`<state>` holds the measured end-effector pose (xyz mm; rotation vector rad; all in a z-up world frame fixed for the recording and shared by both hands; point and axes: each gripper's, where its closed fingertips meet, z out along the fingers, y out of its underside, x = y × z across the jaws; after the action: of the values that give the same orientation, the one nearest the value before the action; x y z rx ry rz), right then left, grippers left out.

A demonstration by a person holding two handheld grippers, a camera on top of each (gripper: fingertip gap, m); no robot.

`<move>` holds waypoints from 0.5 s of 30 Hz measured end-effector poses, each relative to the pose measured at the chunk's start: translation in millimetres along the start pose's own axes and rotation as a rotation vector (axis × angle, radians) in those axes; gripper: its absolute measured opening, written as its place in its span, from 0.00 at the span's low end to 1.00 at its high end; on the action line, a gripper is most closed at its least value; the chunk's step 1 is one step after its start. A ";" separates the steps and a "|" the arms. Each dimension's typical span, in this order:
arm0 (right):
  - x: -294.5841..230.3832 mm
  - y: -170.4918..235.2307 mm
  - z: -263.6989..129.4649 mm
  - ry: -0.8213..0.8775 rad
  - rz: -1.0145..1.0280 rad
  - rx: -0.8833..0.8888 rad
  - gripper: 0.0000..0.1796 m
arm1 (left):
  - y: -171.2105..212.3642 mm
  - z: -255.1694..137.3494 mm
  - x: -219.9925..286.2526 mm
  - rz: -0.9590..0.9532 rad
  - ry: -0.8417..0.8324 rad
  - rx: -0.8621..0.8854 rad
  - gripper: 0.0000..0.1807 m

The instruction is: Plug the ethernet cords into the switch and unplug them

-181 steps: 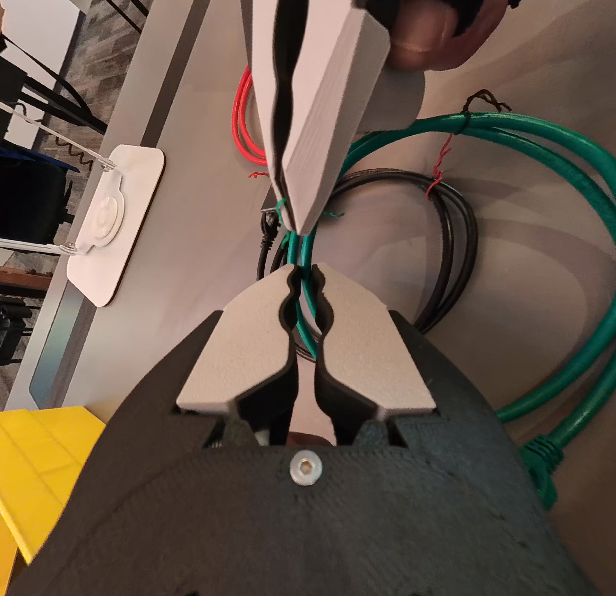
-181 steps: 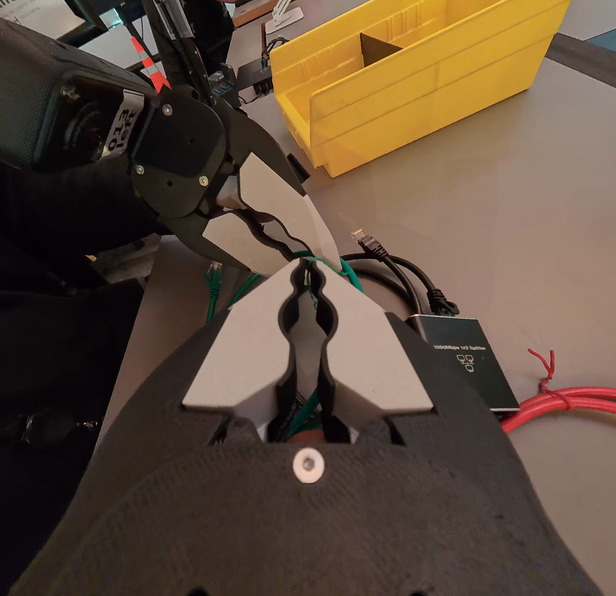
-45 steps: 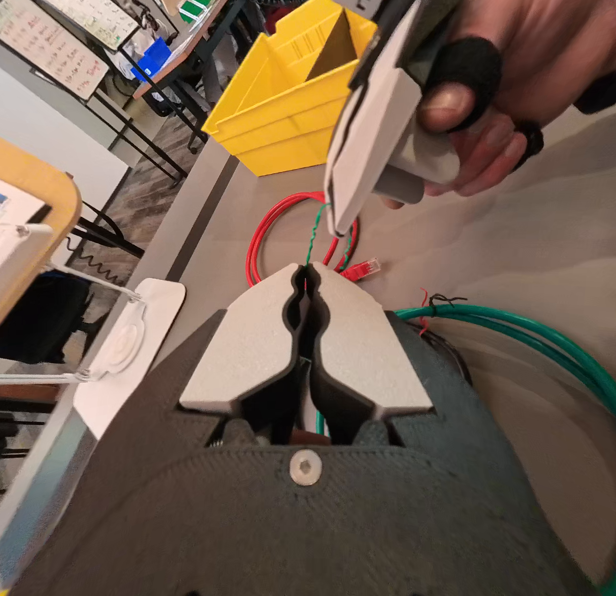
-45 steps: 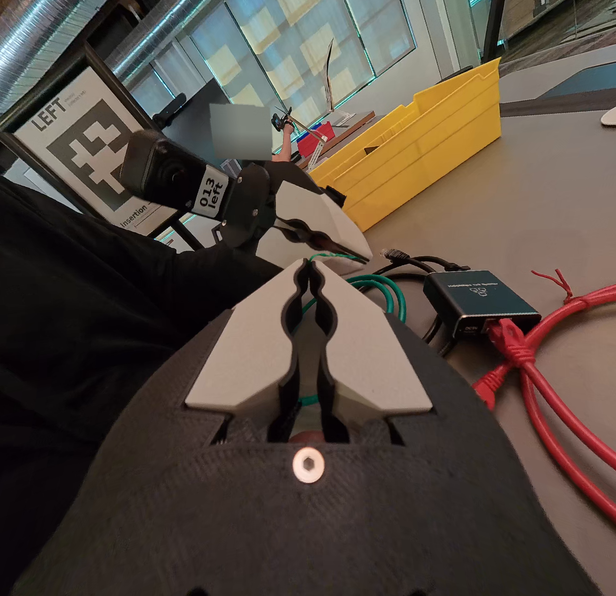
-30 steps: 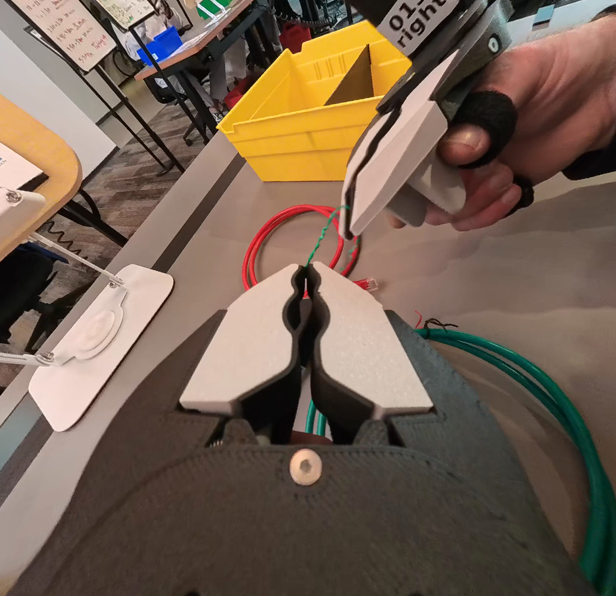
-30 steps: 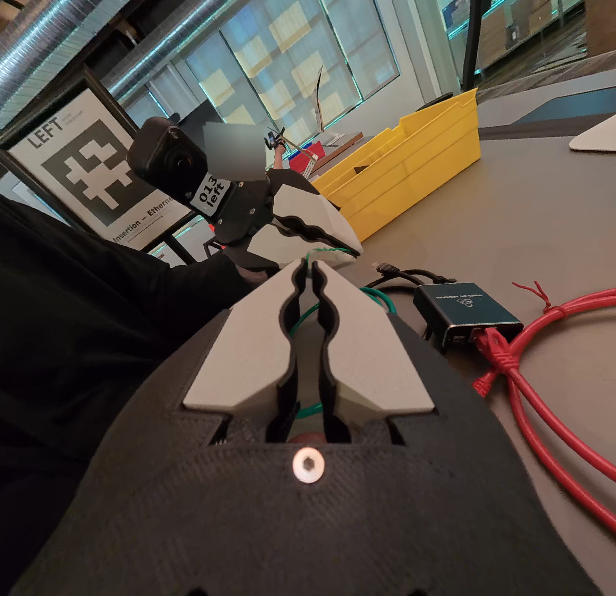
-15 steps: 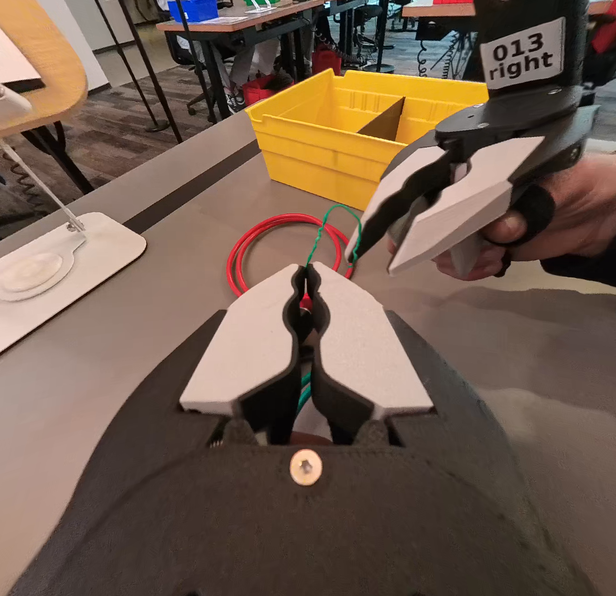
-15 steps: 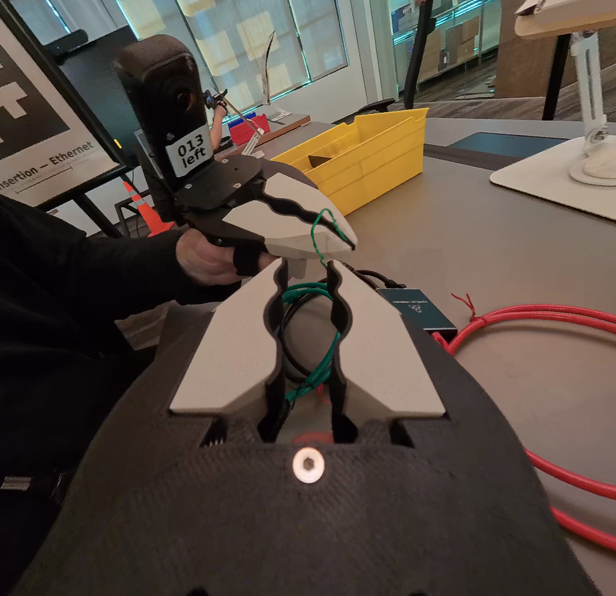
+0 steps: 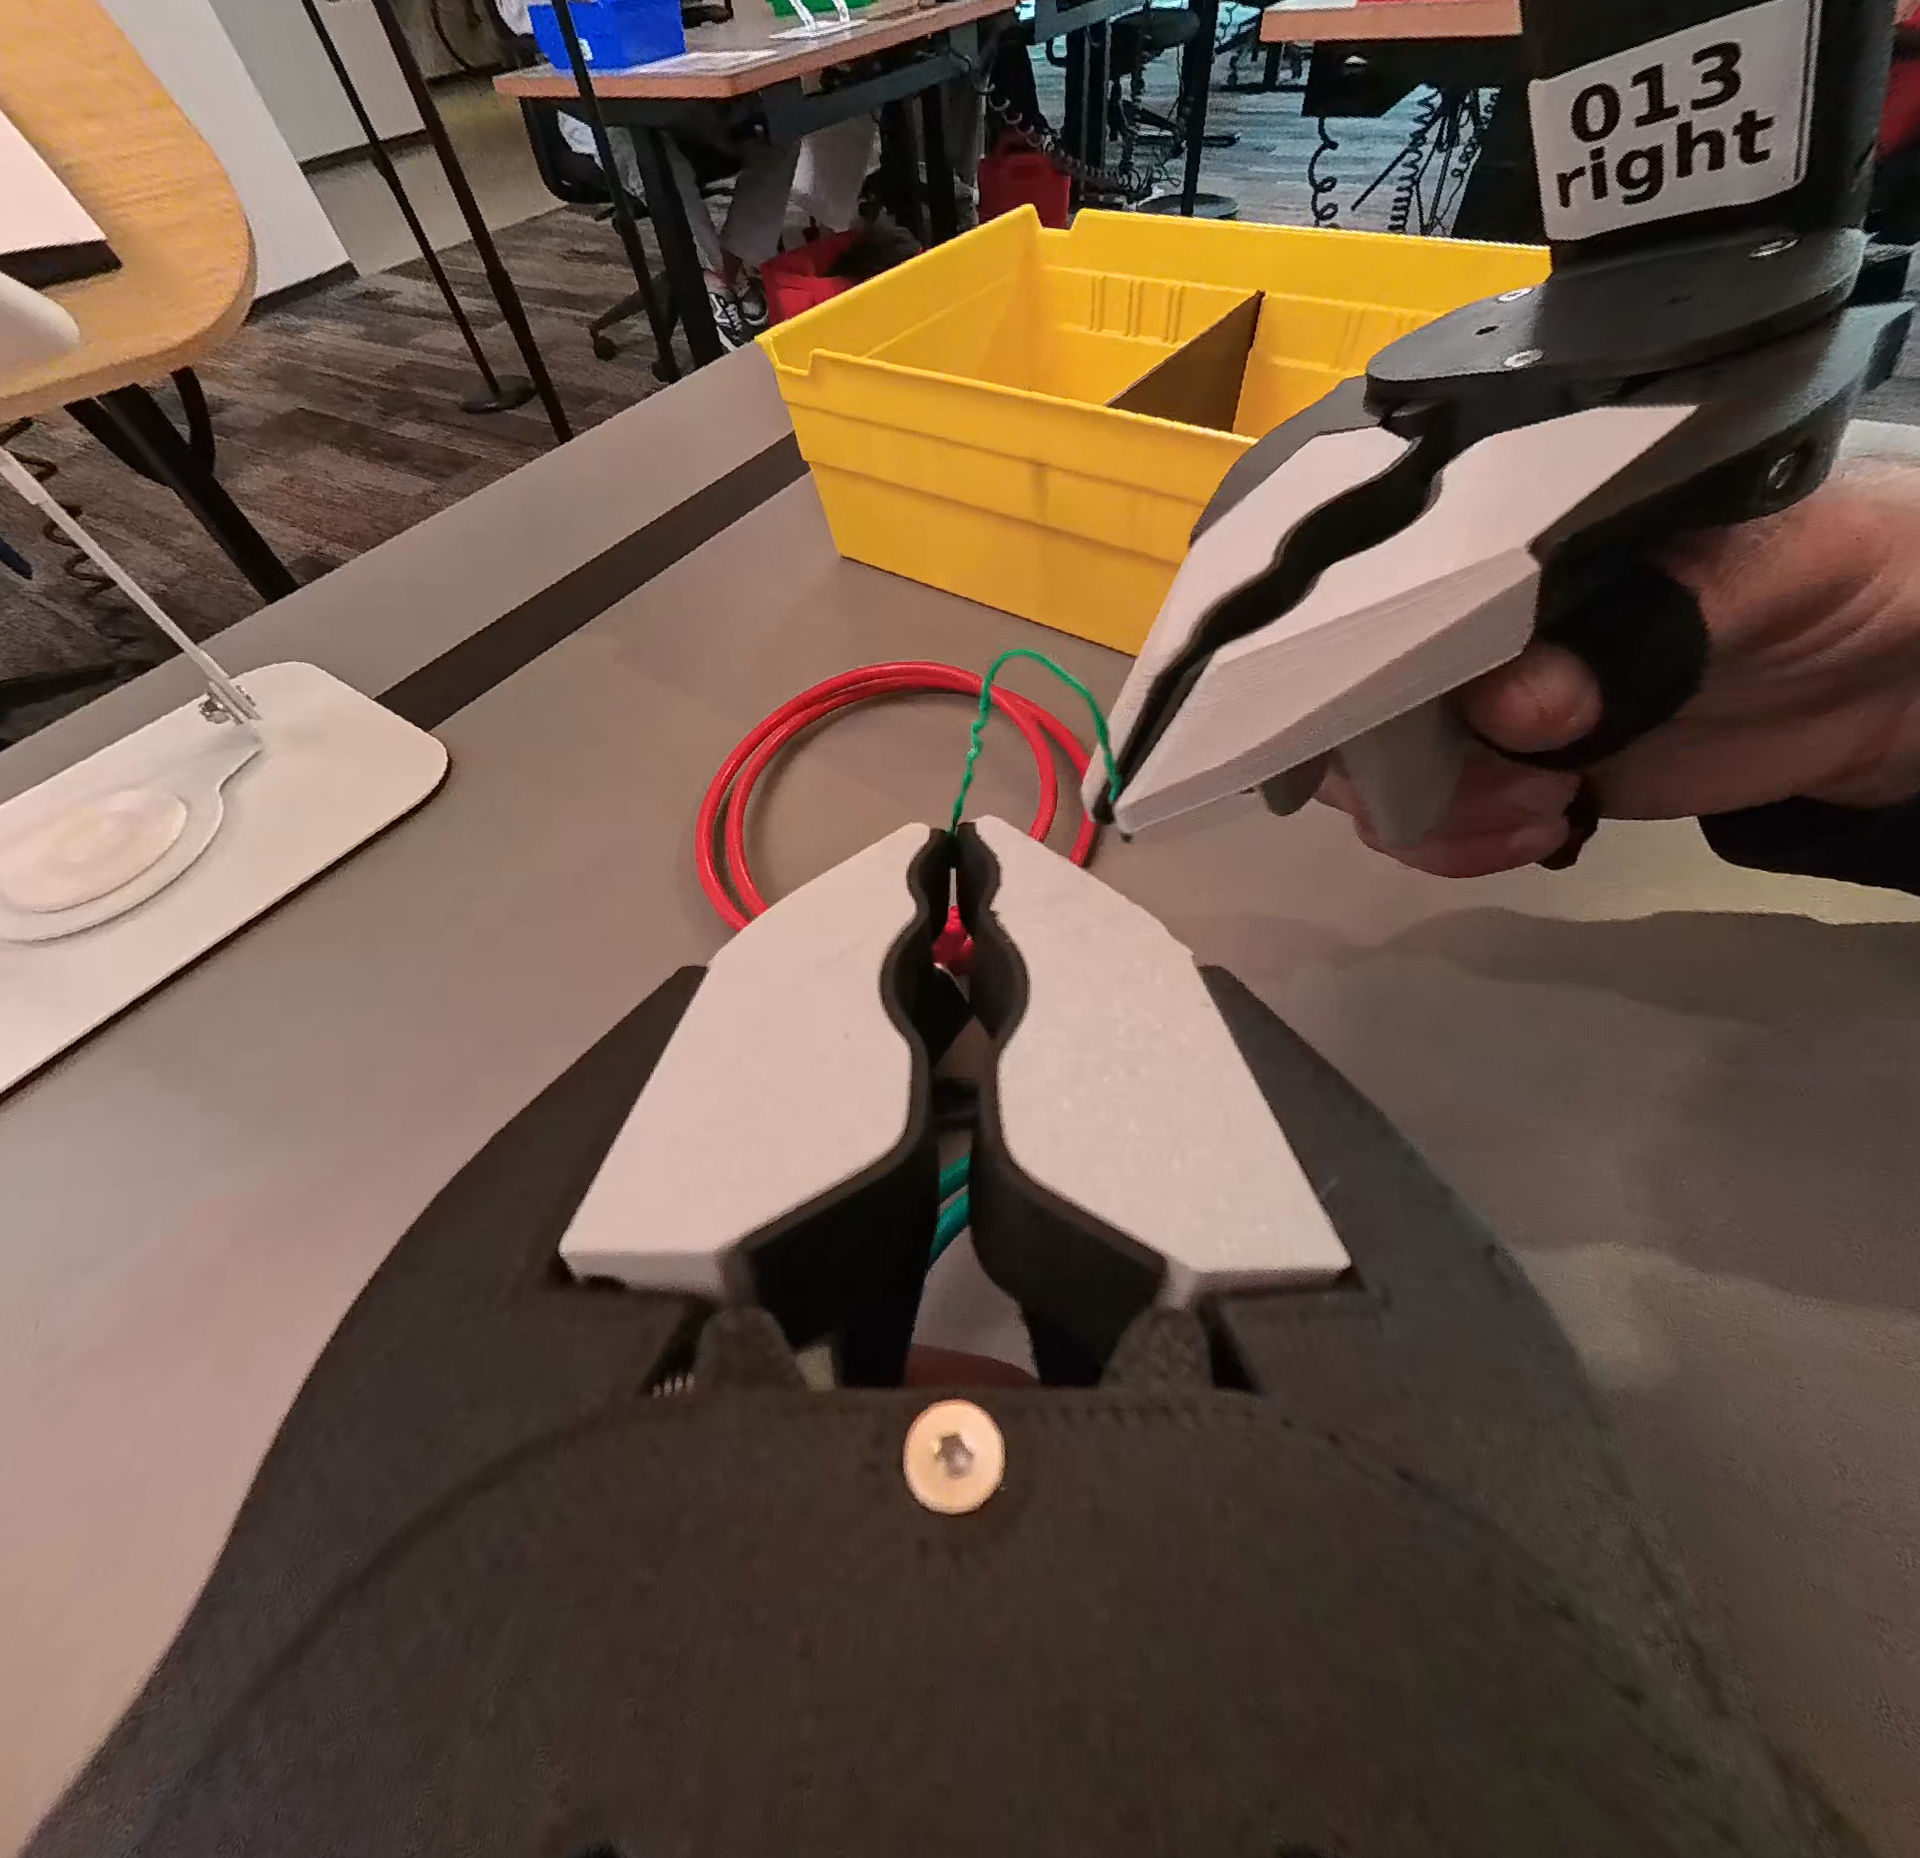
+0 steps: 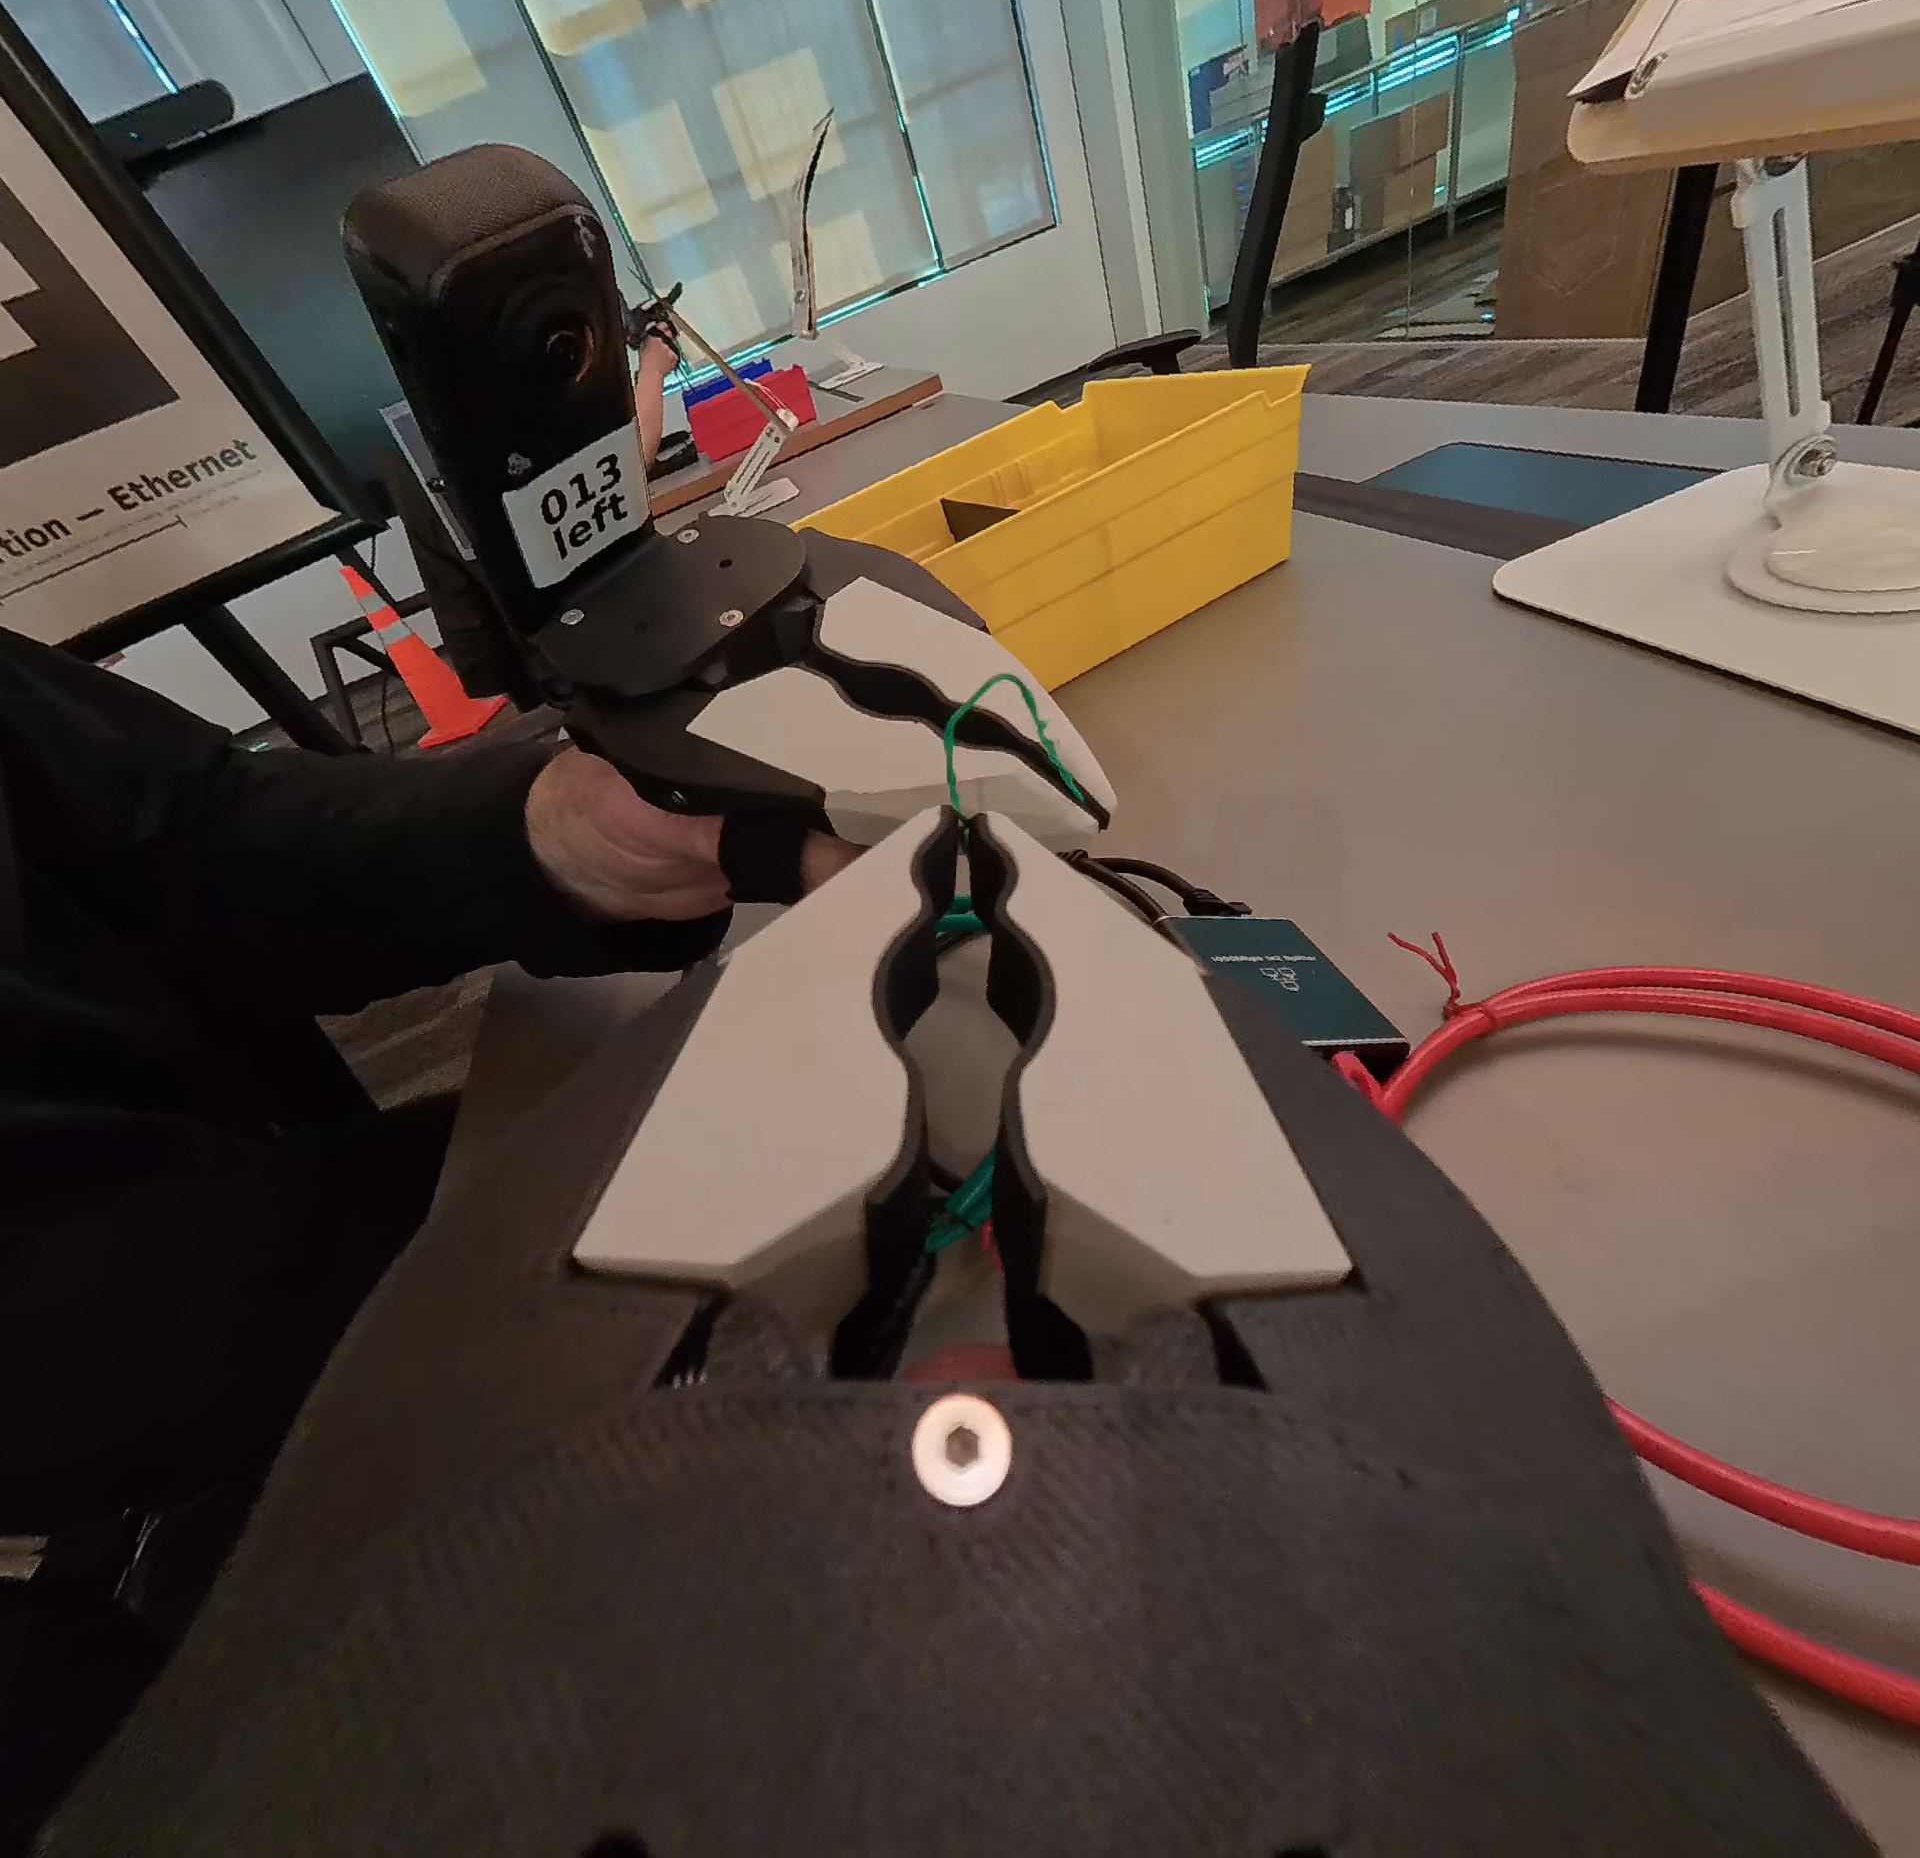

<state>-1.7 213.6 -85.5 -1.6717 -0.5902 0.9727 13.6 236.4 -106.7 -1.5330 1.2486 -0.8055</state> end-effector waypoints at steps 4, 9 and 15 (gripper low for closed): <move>-0.5 2.7 0.8 -0.001 -0.007 -0.017 0.00 | -1.2 -0.4 1.1 -0.011 0.008 0.007 0.00; -2.0 4.9 1.6 -0.011 -0.014 -0.029 0.00 | -5.4 -1.8 2.5 -0.044 0.027 0.028 0.00; 2.1 9.8 2.4 -0.006 0.006 -0.042 0.00 | -10.5 -4.2 3.6 -0.109 0.071 0.068 0.00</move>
<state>-3.5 213.5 -95.7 -1.7089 -0.6133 0.9754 14.1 231.9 -95.7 -1.5396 1.1847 -0.9705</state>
